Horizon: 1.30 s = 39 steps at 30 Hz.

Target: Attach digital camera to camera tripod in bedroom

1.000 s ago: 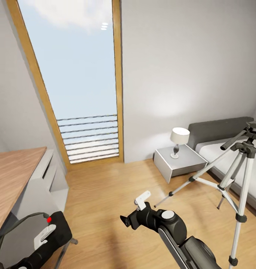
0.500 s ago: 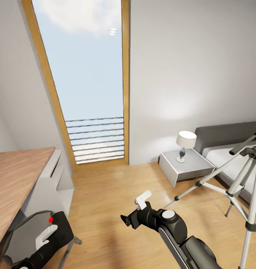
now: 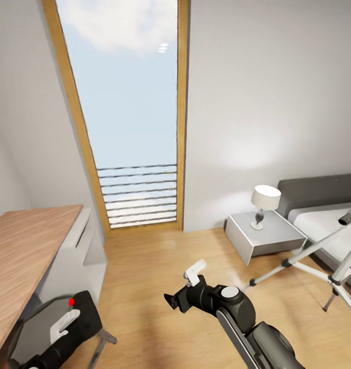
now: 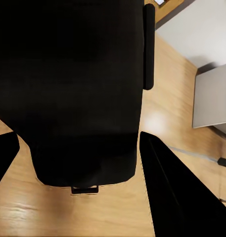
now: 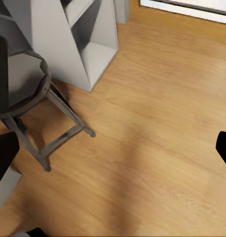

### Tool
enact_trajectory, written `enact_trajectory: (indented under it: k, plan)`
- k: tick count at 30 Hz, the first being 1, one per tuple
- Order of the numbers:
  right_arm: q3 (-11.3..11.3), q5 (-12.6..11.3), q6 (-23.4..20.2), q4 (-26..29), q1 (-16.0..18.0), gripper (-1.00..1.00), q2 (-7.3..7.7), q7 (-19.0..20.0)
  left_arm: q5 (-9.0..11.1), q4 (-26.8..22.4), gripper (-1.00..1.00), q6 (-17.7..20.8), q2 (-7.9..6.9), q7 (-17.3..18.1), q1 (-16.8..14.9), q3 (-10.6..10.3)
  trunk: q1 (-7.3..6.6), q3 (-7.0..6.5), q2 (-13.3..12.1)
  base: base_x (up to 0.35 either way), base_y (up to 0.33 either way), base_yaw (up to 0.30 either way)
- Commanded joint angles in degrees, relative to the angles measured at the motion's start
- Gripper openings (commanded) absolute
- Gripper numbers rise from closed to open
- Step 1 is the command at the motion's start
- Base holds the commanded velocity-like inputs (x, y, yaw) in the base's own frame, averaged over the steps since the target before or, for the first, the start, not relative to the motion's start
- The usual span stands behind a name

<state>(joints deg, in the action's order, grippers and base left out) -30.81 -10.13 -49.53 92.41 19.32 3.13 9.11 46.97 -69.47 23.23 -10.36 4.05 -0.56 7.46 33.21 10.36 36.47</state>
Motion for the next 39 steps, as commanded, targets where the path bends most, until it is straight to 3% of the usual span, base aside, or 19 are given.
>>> enact_trajectory:
  k: [1, 39]
  plan:
    - [0.0, -0.1, -0.3, 0.1, 0.2, 1.00, 0.03, 0.0, 0.1, 0.0, -1.00, 0.4, 0.01, 0.4, 0.0, 0.1, 0.04, 0.09, 0.1, 0.287, 0.000, 0.000]
    - [0.0, 0.1, -0.2, 0.1, -0.6, 1.00, -0.07, -0.5, -0.2, -0.3, -1.00, 0.4, 0.49, 0.0, 0.0, -0.1, 0.04, 0.09, 0.1, 0.290, 0.000, 0.000]
